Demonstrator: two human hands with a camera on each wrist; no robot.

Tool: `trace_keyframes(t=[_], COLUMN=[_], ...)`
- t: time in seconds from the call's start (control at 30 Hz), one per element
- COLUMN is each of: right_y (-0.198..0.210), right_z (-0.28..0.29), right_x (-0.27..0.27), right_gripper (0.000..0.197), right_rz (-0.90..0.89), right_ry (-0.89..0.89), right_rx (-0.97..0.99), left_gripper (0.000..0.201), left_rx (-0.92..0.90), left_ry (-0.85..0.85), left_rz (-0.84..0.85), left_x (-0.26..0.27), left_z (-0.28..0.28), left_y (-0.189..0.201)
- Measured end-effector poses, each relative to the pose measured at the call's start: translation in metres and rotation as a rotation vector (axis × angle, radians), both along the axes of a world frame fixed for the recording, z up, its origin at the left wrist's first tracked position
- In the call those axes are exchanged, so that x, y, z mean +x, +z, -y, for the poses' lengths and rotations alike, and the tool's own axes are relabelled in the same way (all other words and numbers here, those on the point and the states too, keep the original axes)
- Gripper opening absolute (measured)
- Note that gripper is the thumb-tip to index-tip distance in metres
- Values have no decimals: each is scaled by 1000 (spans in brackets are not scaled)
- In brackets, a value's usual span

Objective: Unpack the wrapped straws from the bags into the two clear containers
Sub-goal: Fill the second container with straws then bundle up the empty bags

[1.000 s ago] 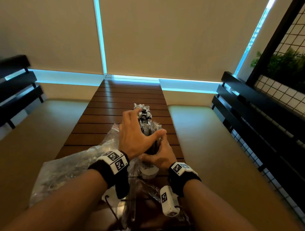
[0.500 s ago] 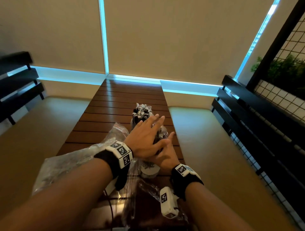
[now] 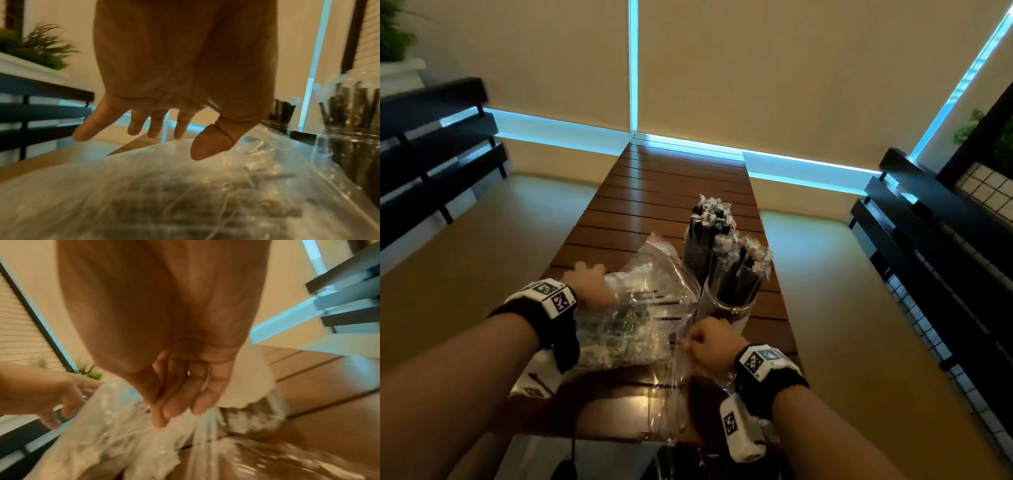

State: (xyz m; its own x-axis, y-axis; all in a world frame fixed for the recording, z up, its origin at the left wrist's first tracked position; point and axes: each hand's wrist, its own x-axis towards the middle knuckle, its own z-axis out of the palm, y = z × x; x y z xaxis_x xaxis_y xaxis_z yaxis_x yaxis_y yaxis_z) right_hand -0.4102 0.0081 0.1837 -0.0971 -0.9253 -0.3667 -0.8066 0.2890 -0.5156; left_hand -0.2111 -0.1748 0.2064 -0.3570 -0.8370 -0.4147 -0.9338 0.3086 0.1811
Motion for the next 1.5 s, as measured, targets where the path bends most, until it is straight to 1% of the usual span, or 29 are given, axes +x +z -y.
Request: trace_keyframes(t=[0.07,0.13,0.17,0.23,0.3,0.4,0.47,0.57,0.67,0.7,0.77,0.8,0.87,0.9,0.93,0.97,1.03,1.1,1.13,1.17,1.2,1.23,1.27,1.33,1.37,1.4,1.43,1.47,1.5], right_y=[7,12,10,7,2,-6,-8,-3,5,-2,-15,-24,-74,-86,-84,-61,-36,-28,-32,-26,-30,-32,-39,-69,-82,-74,-81,-67,-43], right_z=[25,46,55,72,86,105,116,131,146,153,163,170,195,202,201,189,176,173,176,173,176,177,182,195,199,196,195,189,175], right_x=[21,36,39,42,43,49,54,67,82,84,84,81,56,51,54,66,84,91,90,96,96,94,90,76,68,69,62,63,70], right_gripper=[20,17,19,25,28,21,21,36,38,39,30,36,53,56,57,56,45,40,38,31,19,14,17,18,27,38,48,52,48], right_rz=[-48,-143,-196,-295,-383,-455,-484,-503,-530,-550,-553,-540,-528,-508,-513,-484,-459,-437,-455,-436,-477,-508,-521,-537,-539,-562,-570,-555,-526], right_ry=[7,10,-1,15,108,260,314,349,376,353,322,310,327,312,289,263,261,249,271,283,321,333,336,362,368,391,389,388,396], right_rx=[-231,-370,-372,-335,-324,-253,-188,-90,29,66,127,174,216,209,225,213,215,234,243,285,299,321,358,348,343,312,246,215,195], left_gripper=[88,80,77,85,95,103,104,104,102,102,104,106,108,108,108,107,105,104,103,102,100,99,97,92,91,90,90,90,90], left_rx=[38,33,26,47,96,132,130,117,96,94,100,101,101,102,99,95,100,109,106,100,96,94,91,82,76,70,66,65,66], left_ry=[42,77,91,103,100,67,50,16,-9,-13,-22,-26,-33,-33,-34,-36,-28,-24,-26,-29,-31,-33,-33,-33,-30,-23,-15,-6,-1], left_rz=[6,-12,-38,-97,-148,-174,-199,-248,-293,-311,-333,-333,-326,-325,-324,-323,-333,-342,-342,-342,-340,-338,-337,-340,-344,-347,-348,-348,-347], left_x=[13,22,26,31,36,47,52,57,63,65,67,68,69,69,68,68,68,69,69,69,68,68,67,67,66,66,66,66,65], left_z=[0,-1,-1,-6,-11,-9,-9,-8,-9,-9,-11,-12,-13,-13,-14,-14,-13,-13,-13,-13,-13,-14,-14,-15,-15,-15,-15,-15,-15], left_y=[-11,-23,-27,-32,-36,-45,-45,-41,-41,-42,-43,-43,-45,-45,-46,-45,-45,-44,-44,-44,-44,-43,-43,-45,-45,-46,-47,-48,-48])
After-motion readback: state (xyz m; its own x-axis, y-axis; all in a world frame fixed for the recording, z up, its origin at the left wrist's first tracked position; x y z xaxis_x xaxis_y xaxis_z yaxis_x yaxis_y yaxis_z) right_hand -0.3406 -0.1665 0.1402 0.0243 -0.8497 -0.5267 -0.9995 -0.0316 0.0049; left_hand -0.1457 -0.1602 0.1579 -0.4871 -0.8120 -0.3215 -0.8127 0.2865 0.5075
